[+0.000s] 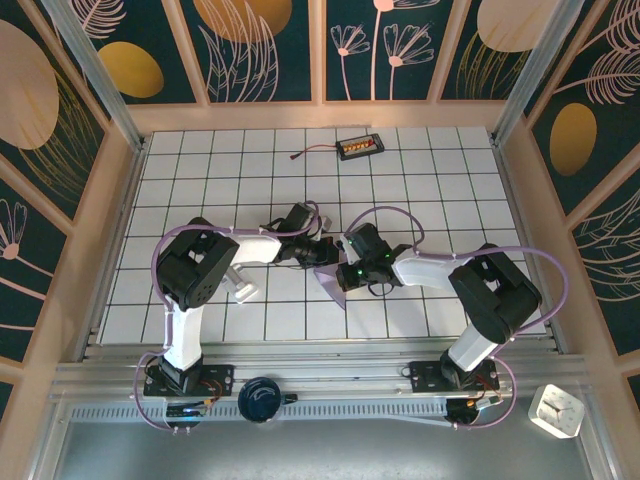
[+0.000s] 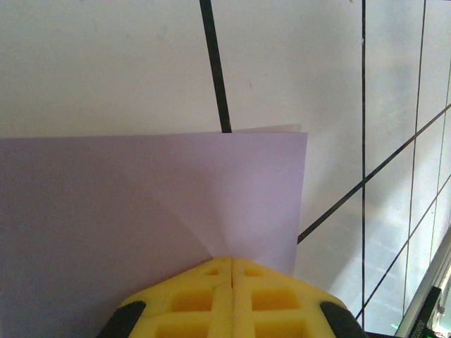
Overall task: Fold a paper plane with a square sheet of paper (pick it up from the middle)
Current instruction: Third fold the triangle at the center of the table.
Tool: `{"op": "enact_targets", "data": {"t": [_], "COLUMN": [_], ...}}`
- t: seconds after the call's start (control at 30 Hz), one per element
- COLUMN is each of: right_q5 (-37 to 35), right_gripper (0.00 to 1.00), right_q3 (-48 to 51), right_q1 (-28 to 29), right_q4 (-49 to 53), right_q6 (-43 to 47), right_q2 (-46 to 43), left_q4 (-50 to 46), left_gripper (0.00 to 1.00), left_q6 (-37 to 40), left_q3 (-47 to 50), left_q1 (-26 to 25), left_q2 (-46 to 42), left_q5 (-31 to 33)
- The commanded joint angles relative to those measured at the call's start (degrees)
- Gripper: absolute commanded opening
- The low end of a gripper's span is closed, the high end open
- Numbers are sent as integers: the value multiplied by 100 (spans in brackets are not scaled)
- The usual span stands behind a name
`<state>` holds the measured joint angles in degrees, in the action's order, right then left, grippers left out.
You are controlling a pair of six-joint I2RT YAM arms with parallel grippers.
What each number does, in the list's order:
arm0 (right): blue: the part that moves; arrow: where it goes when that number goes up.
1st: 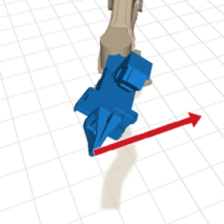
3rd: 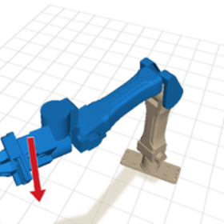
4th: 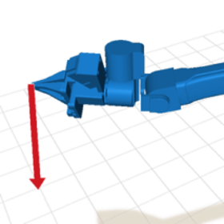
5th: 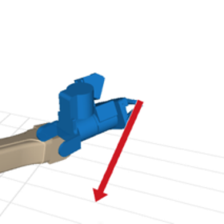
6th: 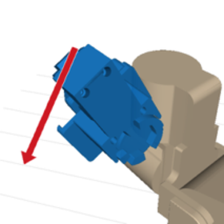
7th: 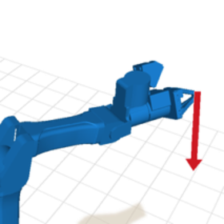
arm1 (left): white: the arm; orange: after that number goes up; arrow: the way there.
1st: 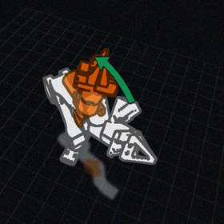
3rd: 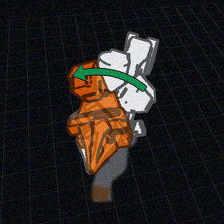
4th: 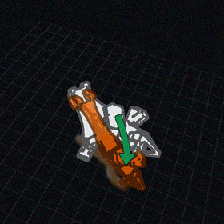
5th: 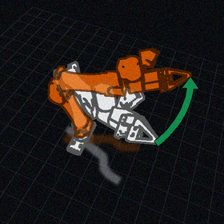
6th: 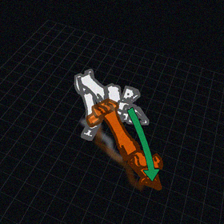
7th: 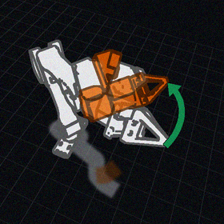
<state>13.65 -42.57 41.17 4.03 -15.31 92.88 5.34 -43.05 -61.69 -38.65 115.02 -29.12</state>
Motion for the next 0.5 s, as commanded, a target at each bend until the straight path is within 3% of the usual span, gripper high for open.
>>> {"op": "enact_targets", "data": {"t": [0.0, 0.47], "right_q5": [85, 70], "right_gripper": [0, 0], "right_q3": [78, 569], "right_q1": [-59, -14], "right_q4": [-193, -239], "right_q6": [61, -261], "right_q2": [115, -85], "left_q4": [-552, -666], "left_gripper": [0, 0], "left_q6": [145, 199], "left_q3": [60, -61], "left_q1": [-37, -33], "left_q2": [354, 285], "left_q5": [202, 267]}}
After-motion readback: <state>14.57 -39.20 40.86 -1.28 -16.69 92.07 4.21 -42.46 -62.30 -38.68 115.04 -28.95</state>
